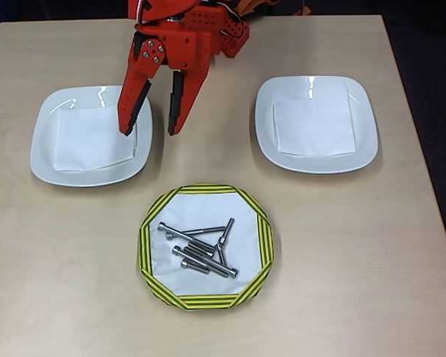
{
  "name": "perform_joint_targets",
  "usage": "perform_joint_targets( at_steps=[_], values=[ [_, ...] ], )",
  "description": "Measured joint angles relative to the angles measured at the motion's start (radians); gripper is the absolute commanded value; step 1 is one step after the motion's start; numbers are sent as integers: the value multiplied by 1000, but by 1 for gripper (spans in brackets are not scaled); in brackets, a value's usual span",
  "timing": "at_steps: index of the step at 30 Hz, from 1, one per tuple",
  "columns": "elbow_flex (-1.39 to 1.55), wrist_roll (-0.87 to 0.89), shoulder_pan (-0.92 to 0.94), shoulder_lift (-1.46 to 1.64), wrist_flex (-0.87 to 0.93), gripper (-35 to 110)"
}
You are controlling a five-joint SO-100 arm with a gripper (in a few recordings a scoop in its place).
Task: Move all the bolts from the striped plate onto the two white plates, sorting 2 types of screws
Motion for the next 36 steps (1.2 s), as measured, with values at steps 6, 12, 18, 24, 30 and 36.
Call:
perform_joint_targets(
  at_steps=[6,12,18,24,30,36],
  values=[
    [-241,9,2,-281,2,32],
    [-506,-110,-29,-554,-9,12],
    [-733,-428,-67,-782,38,2],
    [-773,-472,-114,-873,183,9],
    [-792,-471,-115,-919,196,13],
    [-862,-486,-121,-1008,198,13]
  ],
)
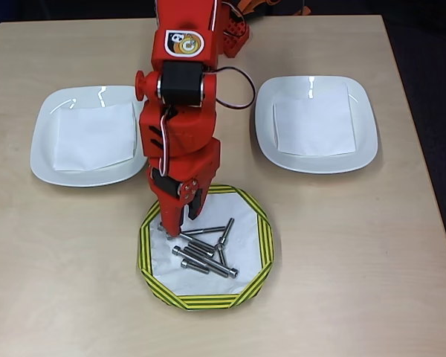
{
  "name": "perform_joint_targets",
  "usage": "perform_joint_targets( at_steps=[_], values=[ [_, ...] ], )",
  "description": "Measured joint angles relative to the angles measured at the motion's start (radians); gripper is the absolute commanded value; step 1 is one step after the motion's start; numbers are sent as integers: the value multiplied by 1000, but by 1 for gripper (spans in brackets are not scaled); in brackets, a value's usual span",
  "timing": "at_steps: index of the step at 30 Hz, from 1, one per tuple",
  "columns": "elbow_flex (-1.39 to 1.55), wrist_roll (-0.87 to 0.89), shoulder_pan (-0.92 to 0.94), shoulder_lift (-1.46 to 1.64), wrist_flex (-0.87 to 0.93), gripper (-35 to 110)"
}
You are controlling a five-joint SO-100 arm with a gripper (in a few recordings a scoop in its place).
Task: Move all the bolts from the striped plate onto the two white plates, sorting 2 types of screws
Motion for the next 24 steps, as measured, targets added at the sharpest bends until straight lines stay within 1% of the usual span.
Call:
perform_joint_targets(
  at_steps=[9,13,17,24],
  values=[
    [-84,-43,34,-104,-2,10],
    [-106,-43,51,-121,-5,0],
    [-132,-34,55,-126,14,0],
    [-233,-44,60,-127,121,0]
  ],
)
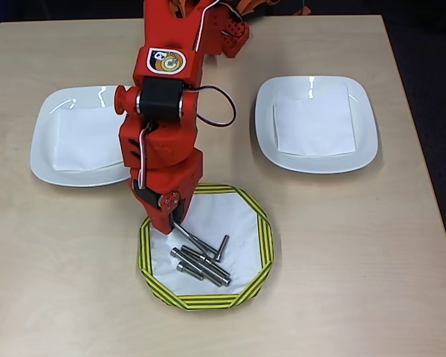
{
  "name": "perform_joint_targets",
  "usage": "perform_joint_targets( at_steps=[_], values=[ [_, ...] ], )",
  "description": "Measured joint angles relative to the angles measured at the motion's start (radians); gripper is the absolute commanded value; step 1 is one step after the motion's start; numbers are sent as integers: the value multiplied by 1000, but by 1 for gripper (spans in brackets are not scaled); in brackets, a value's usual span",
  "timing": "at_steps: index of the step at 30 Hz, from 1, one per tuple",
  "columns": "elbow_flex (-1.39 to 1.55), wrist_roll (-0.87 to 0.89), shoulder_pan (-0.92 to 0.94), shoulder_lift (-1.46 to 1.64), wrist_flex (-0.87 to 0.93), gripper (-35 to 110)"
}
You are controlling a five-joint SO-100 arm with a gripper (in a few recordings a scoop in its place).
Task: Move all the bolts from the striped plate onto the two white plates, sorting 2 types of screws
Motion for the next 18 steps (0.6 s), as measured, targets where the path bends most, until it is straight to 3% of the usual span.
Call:
perform_joint_targets(
  at_steps=[10,18],
  values=[
    [-84,37,-2,28,112,0],
    [5,74,115,212,209,0]
  ],
)
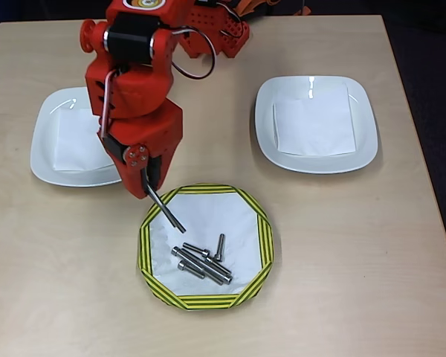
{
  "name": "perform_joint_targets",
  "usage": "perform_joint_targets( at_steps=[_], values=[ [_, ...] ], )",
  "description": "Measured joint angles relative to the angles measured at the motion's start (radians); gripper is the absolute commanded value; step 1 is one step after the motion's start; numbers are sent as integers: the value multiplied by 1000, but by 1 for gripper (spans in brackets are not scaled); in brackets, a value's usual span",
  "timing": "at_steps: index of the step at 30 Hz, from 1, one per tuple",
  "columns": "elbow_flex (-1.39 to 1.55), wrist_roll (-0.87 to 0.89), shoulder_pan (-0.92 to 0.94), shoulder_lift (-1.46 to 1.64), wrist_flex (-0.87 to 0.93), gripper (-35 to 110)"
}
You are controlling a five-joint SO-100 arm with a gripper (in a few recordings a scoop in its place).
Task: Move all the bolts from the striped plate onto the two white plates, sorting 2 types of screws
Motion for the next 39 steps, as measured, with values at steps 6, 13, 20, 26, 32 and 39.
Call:
perform_joint_targets(
  at_steps=[6,13,20,26,32,39],
  values=[
    [135,-28,176,144,75,0],
    [245,-133,396,190,81,0],
    [387,-104,463,192,32,1],
    [568,17,410,212,-54,11],
    [612,80,337,252,-81,15],
    [598,137,229,287,-103,15]
  ],
)
